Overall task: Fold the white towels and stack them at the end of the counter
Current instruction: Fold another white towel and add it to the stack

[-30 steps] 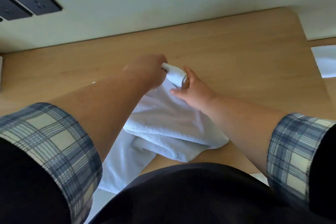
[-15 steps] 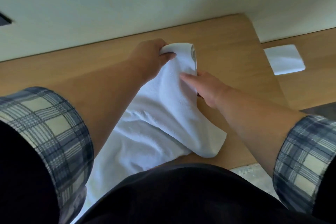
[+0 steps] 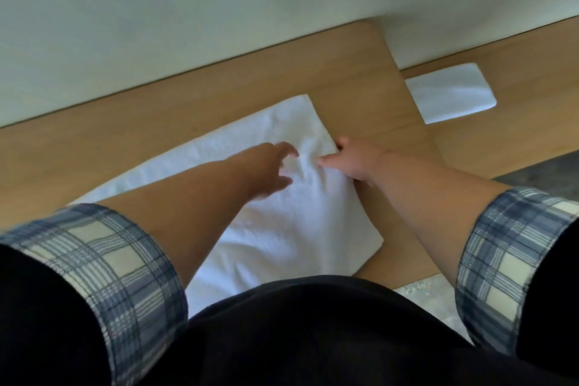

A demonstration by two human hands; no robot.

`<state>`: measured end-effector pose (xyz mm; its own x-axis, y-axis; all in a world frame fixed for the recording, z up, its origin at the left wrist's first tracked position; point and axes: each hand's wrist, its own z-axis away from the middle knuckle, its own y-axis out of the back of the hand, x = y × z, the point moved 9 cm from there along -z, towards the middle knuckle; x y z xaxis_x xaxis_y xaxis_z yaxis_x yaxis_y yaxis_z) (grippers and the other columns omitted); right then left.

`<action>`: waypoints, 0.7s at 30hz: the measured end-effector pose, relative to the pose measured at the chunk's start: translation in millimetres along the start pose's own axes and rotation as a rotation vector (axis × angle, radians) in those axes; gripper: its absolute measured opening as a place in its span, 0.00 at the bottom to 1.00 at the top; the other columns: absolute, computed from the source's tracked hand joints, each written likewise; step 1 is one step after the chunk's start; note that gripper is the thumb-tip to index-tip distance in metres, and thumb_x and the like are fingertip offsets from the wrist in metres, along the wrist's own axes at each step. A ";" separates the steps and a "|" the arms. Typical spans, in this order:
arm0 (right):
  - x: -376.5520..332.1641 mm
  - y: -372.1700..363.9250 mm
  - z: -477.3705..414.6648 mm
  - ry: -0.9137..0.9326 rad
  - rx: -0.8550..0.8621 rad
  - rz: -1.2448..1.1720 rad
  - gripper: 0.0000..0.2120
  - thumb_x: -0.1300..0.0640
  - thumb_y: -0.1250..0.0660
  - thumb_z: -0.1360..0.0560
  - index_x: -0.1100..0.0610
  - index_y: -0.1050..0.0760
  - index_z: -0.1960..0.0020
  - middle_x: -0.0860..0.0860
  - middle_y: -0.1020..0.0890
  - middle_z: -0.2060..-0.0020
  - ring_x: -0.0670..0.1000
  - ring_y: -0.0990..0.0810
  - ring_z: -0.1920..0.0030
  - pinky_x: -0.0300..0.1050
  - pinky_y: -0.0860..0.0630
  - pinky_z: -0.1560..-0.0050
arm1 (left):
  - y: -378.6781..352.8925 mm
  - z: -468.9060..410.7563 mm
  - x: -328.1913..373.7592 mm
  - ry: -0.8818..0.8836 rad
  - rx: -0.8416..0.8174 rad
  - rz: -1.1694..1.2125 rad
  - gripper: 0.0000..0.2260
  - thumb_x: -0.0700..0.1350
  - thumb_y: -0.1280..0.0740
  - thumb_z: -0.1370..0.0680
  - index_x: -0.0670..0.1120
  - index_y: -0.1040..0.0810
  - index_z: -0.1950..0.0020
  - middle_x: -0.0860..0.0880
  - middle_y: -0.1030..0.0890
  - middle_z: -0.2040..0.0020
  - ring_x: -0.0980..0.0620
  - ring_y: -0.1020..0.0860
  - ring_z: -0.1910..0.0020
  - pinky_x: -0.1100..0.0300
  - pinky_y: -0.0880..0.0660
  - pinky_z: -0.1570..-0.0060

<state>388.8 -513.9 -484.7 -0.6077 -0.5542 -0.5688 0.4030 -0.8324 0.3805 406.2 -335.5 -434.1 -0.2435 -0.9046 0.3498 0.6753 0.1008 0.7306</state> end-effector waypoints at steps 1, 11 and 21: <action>3.6 3.1 -0.9 0.000 0.009 0.037 0.22 0.43 0.27 0.29 0.50 0.26 0.39 0.47 0.19 0.49 0.50 0.19 0.50 0.45 0.22 0.49 | -11.3 0.7 2.3 0.000 -0.049 -0.013 0.26 0.54 0.31 0.22 0.58 0.36 0.26 0.51 0.26 0.34 0.49 0.25 0.39 0.51 0.27 0.40; -73.7 -22.8 28.4 0.446 0.415 0.507 0.24 0.52 0.34 0.23 0.48 0.33 0.28 0.51 0.31 0.31 0.56 0.34 0.30 0.52 0.37 0.32 | -34.3 13.3 -6.3 -0.014 -0.100 -0.168 0.36 0.59 0.33 0.22 0.55 0.49 0.20 0.49 0.48 0.19 0.46 0.50 0.21 0.47 0.42 0.27; -150.8 -183.4 49.2 0.640 0.048 0.725 0.25 0.48 0.39 0.20 0.46 0.37 0.23 0.49 0.38 0.23 0.53 0.44 0.23 0.51 0.44 0.25 | -22.9 136.0 -160.1 0.340 0.246 0.042 0.28 0.55 0.38 0.19 0.55 0.44 0.21 0.49 0.42 0.20 0.46 0.43 0.23 0.48 0.43 0.27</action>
<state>372.9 -277.5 -432.8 0.2711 -0.8410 -0.4682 0.4963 -0.2947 0.8166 335.0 -136.7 -427.1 0.0517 -0.9786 0.1990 0.4834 0.1989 0.8525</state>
